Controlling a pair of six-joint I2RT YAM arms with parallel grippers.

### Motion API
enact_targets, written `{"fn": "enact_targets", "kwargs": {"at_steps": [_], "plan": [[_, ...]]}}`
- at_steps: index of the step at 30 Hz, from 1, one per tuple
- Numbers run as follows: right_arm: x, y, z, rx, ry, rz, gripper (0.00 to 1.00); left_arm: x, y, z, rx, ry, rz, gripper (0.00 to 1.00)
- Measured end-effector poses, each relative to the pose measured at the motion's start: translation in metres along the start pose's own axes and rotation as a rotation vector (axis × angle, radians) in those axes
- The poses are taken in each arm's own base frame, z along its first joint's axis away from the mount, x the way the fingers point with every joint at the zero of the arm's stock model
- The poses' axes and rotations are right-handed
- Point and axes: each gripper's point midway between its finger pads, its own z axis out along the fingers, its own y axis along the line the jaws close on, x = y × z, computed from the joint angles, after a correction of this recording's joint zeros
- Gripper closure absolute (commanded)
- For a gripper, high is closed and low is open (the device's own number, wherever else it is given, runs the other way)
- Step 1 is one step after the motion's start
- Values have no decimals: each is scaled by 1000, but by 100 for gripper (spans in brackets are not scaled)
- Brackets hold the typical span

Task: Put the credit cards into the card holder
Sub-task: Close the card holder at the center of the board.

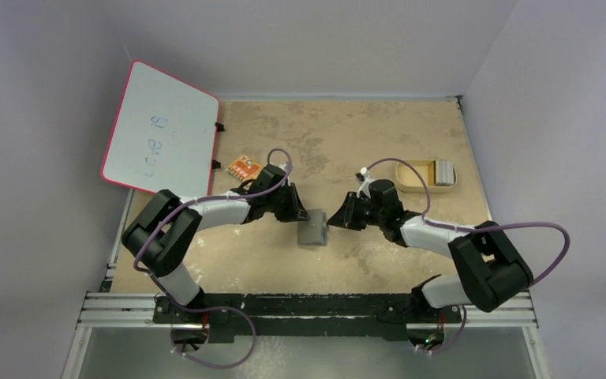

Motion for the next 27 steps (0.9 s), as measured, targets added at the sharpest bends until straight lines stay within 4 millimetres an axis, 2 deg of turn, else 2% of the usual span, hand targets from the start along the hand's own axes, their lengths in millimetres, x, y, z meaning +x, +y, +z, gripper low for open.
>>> {"fn": "enact_targets", "kwargs": {"at_steps": [7, 11, 16, 21, 27], "plan": [[-3, 4, 0, -21, -9, -7, 79, 1, -17, 1, 78, 21, -24, 89], [-2, 4, 0, -20, -7, 0, 79, 1, -19, 1, 89, 24, -24, 89], [-1, 3, 0, -20, -7, 4, 80, 1, -17, 3, 83, 27, -22, 89], [8, -2, 0, -26, -3, 15, 80, 2, -6, 11, 38, 28, -10, 90], [8, 4, 6, -73, 6, 29, 80, 0, -5, 13, 30, 24, -5, 90]]}}
